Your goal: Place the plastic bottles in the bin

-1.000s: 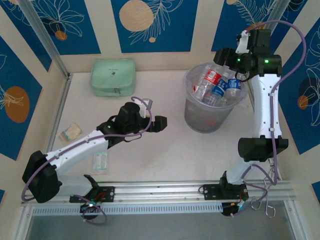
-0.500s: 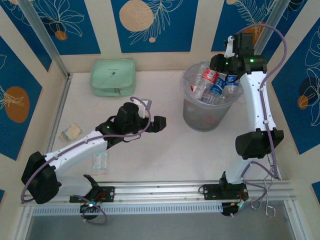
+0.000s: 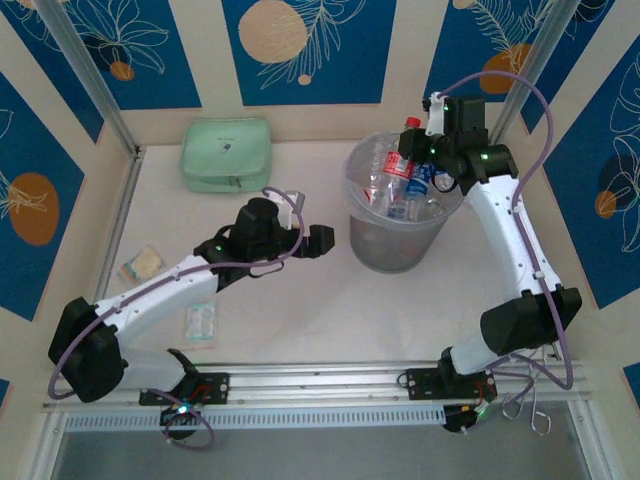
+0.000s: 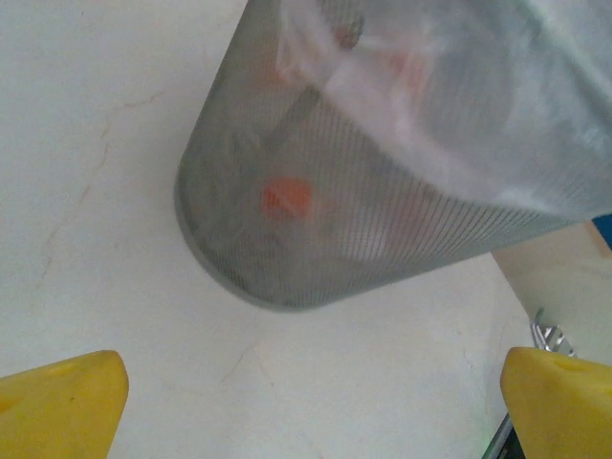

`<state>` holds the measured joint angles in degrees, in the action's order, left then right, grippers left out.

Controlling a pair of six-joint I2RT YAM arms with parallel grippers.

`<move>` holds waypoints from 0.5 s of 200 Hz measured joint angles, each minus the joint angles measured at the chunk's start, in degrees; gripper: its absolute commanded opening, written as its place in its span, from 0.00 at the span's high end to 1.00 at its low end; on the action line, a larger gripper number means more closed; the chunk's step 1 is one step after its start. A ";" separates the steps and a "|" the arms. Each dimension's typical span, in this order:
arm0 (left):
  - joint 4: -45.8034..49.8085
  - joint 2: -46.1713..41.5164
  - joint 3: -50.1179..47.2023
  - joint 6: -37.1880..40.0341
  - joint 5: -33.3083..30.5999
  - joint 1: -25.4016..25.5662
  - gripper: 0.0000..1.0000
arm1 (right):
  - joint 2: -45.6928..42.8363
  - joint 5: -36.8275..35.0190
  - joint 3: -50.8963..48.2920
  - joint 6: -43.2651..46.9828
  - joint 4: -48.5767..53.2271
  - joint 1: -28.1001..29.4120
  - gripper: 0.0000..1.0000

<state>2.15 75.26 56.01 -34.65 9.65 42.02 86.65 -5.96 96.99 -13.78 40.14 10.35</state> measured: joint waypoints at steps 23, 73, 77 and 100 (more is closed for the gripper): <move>0.13 0.74 3.08 0.02 0.07 -1.25 0.02 | -0.26 2.14 -1.81 -0.09 -3.02 -0.02 0.74; -0.02 1.95 9.07 -0.07 -0.17 -6.05 0.03 | 2.43 15.58 -2.16 2.73 -7.65 0.24 0.72; -0.02 2.10 9.27 -0.07 -0.20 -6.34 0.03 | 2.82 16.68 -1.84 3.17 -7.63 0.44 0.72; 0.04 2.54 9.46 -0.09 -0.24 -7.30 0.03 | 4.00 20.24 -0.50 4.48 -6.97 1.46 0.66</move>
<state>2.20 77.80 65.47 -34.74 9.41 34.72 90.65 14.28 96.49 -9.30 33.17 11.81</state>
